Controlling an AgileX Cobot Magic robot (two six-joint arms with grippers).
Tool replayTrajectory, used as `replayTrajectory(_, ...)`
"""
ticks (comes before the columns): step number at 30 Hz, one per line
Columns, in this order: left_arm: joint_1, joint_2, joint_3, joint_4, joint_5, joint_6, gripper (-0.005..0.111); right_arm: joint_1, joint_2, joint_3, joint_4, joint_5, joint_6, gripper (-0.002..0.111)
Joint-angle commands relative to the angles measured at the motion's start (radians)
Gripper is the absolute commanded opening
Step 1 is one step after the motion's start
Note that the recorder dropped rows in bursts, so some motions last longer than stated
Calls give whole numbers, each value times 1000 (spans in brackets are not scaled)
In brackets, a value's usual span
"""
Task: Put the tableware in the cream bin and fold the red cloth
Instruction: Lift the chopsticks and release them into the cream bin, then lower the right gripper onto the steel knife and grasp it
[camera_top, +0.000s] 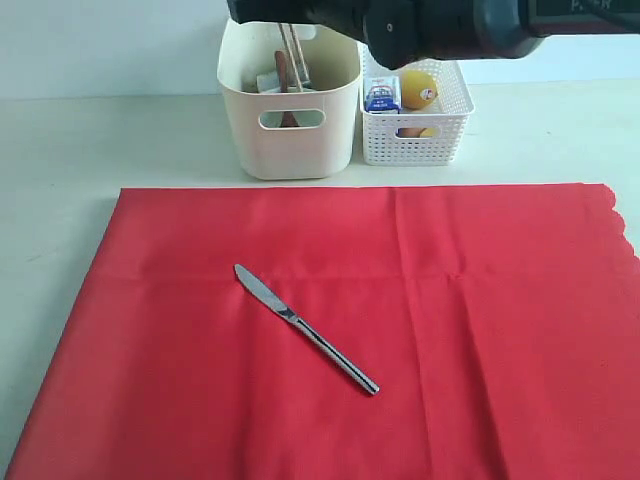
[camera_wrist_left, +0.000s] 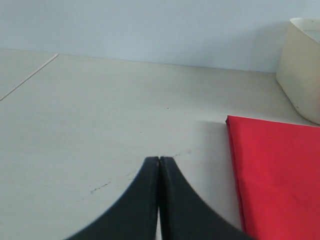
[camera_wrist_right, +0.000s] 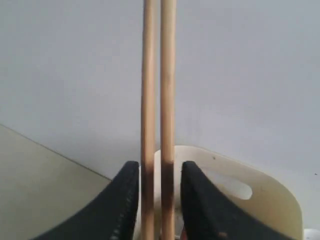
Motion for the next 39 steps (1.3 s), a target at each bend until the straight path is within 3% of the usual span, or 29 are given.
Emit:
replayTrajectory(1, 2, -6, -1, 3, -4, -7, 2, -6, -8, -4, 135, -6, -80, 49)
replayTrajectory(6, 2, -6, -1, 3, -4, -7, 2, -6, -66, -4, 163, 80, -78, 54)
replayTrajectory(16, 2, -6, -1, 3, -4, -7, 2, -6, -271, -4, 93, 638, -78, 54)
replayTrajectory(25, 2, -6, -1, 3, -4, -7, 2, -4, -309, 11, 133, 1079, -138, 54)
replayTrajectory(32, 2, -6, -1, 3, -4, -7, 2, -4, -306, 142, 350, 1131, -283, 54)
replayTrajectory(39, 2, -6, -1, 3, -4, -7, 2, -4, -303, 273, 396, 1151, -331, 54)
